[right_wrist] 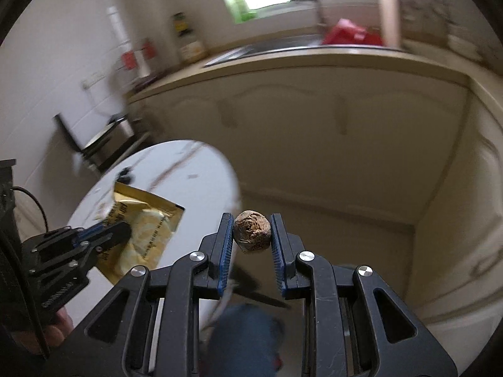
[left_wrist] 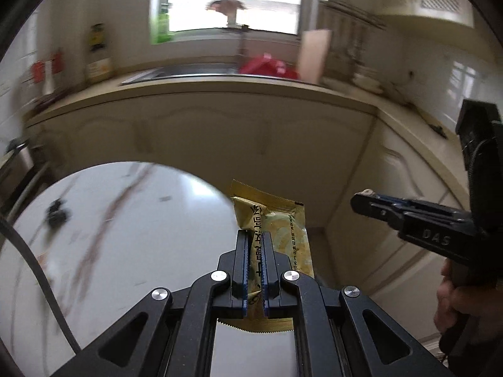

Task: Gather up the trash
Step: 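Carry the gold wrapper and brown lump to the floor bin and open both tools, then bring both open tools back up to the table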

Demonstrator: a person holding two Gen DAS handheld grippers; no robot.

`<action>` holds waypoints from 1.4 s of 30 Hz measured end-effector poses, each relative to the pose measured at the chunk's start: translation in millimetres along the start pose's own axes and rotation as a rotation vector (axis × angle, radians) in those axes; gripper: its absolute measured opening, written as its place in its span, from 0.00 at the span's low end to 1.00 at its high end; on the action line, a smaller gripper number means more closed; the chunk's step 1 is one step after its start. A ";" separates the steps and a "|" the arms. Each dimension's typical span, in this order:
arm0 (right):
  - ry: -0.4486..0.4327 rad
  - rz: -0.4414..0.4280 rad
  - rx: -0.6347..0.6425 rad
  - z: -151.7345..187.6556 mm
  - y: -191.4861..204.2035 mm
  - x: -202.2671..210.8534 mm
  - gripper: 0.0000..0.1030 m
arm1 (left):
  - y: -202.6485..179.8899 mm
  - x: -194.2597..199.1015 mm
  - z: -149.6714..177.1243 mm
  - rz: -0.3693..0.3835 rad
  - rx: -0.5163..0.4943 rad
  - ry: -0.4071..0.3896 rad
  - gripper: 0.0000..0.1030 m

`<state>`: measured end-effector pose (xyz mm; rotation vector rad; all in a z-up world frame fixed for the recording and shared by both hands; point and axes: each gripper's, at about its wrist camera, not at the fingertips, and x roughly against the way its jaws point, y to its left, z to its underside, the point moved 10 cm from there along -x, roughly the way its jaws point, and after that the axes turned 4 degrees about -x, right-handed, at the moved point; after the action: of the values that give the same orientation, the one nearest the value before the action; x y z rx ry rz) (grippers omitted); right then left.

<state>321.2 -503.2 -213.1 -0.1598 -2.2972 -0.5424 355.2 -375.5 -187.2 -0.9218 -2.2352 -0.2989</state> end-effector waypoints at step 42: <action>0.276 0.122 -0.446 102.0 -238.0 -123.2 1.00 | -143.3 -225.2 2.7 -0.054 -0.112 0.294 0.78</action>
<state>276.7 -668.2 -443.4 -0.4104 -1.8599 -0.9447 369.5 -597.5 -334.9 -0.8185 -1.9898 -0.5529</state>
